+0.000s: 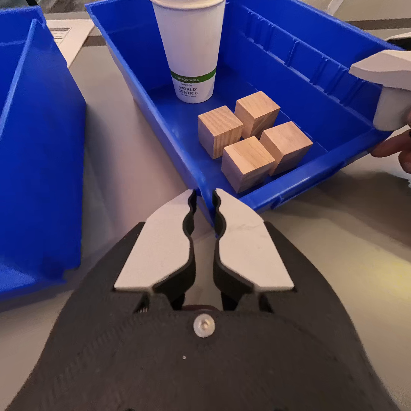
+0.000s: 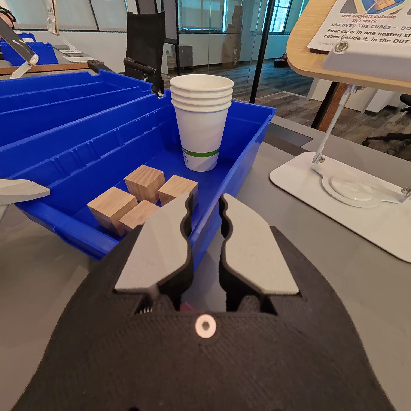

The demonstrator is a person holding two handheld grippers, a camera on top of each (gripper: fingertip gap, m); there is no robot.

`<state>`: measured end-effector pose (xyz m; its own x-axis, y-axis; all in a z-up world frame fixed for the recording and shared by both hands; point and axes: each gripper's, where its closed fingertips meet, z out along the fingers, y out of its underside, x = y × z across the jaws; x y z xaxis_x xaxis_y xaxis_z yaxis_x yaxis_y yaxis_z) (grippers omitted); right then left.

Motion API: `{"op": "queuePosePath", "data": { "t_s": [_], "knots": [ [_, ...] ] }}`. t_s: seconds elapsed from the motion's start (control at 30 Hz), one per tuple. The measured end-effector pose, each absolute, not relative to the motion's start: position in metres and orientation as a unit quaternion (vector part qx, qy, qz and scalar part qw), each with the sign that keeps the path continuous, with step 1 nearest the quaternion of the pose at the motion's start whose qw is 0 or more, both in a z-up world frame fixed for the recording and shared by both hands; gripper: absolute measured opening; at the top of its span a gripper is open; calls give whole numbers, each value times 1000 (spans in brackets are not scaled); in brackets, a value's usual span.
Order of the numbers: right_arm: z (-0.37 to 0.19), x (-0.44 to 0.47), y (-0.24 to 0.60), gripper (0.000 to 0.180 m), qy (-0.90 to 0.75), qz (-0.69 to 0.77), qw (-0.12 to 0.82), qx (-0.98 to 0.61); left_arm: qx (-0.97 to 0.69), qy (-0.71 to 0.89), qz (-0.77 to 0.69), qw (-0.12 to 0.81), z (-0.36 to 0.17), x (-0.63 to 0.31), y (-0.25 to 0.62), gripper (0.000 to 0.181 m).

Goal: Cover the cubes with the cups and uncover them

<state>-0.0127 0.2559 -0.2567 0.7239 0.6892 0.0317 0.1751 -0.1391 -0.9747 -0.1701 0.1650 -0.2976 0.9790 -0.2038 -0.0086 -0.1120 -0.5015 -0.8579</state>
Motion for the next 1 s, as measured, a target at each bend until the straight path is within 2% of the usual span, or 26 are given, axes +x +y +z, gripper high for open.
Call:
{"op": "queuePosePath", "data": {
  "t_s": [0.5,1.0],
  "knots": [
    [-257,-38,328,23,-292,222,588,-720,-866,56,-12,496,-298,-200,241,9],
    [-256,-51,365,27,-260,223,594,-727,-863,21,-2,505,-298,-222,300,5]
  ]
}}
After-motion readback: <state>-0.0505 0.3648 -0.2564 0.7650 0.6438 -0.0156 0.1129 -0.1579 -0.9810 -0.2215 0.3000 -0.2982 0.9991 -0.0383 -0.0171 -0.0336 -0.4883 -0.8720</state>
